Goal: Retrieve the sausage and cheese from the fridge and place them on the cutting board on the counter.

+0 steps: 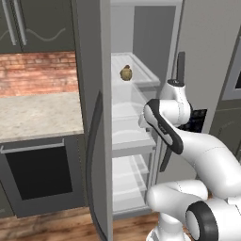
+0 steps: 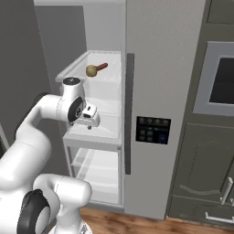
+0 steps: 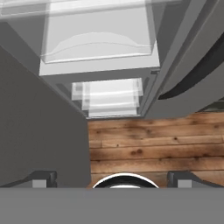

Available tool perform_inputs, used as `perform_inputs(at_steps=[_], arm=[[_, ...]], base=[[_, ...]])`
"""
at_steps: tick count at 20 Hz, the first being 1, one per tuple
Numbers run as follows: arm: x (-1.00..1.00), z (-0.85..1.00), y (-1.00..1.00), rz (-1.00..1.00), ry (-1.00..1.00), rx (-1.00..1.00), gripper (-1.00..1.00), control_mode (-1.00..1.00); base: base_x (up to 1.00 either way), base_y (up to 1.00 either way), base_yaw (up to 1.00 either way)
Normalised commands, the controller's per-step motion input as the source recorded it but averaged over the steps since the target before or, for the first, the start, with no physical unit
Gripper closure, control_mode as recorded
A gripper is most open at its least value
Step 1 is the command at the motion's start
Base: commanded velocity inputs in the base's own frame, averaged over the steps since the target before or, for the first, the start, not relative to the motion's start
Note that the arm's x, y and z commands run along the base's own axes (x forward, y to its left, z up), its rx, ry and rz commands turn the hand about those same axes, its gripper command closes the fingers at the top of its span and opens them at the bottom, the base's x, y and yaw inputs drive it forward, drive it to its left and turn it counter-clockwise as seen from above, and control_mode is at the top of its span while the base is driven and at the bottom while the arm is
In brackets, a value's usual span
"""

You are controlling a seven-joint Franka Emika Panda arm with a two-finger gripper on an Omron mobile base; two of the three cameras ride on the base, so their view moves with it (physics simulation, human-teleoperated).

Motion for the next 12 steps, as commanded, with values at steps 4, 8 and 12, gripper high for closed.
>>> perform_inputs(at_steps=[4, 8, 12], arm=[[0.0, 0.0, 0.0, 0.0, 0.0, 0.0, -1.0, 1.0], [0.0, 0.0, 0.0, 0.0, 0.0, 0.0, -1.0, 1.0], [0.0, 0.0, 0.0, 0.0, 0.0, 0.0, -1.0, 1.0]], base=[[0.69, -0.01, 0.0], [0.39, -0.01, 0.01], [0.18, 0.0, 0.0]])
